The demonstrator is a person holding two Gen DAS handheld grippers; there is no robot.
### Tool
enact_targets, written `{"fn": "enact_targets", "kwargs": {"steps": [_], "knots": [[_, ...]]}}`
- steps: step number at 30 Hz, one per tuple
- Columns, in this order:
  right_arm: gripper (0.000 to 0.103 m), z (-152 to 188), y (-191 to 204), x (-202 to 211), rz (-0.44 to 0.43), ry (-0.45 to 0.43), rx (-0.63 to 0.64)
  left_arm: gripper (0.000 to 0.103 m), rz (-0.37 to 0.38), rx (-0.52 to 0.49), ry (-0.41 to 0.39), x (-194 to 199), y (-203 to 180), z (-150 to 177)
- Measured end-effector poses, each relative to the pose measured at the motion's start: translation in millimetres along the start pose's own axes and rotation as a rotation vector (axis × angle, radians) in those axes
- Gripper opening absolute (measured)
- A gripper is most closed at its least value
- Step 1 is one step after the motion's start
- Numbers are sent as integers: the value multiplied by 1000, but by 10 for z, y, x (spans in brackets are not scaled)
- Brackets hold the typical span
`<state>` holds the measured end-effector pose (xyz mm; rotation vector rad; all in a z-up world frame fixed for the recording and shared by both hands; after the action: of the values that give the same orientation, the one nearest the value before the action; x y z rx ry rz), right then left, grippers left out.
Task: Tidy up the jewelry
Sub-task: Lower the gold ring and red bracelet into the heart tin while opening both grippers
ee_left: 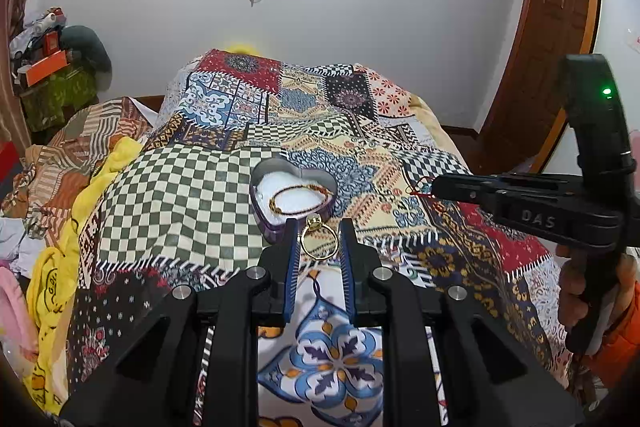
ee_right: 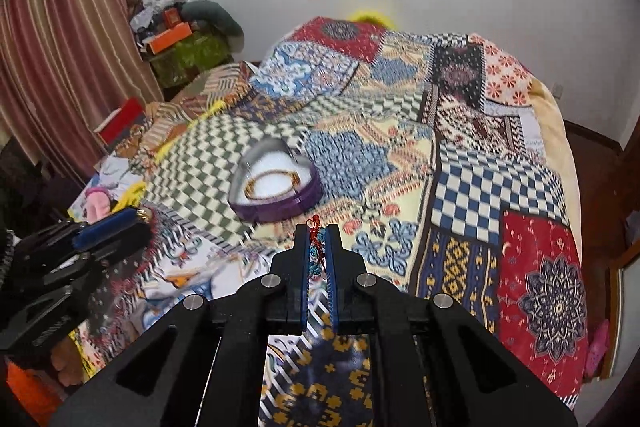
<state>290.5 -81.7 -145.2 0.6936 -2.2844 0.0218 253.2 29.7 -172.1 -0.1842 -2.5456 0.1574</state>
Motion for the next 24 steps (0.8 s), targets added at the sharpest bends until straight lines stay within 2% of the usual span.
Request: {"fn": "enact_targets", "kwargs": {"steps": [16,24], "knots": [[7,-423,225,-189,-80,-64,17,18,-18,23,10,-373,270,-268],[7,-565,262,-378,-113,-64,9,18,-19,27,29,-635,344,-311]]}}
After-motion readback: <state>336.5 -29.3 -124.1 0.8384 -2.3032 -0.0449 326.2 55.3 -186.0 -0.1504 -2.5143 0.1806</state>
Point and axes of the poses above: each gripper's, at about its wrist camera, not at the fingertips, and x roughly against the way its jaws point, y to its left, z to its underside, the point moved 8 cm from there along -x, roughly the way its jaws point, and after that the axes turned 4 degrees about -y, right-handed, at the moved point
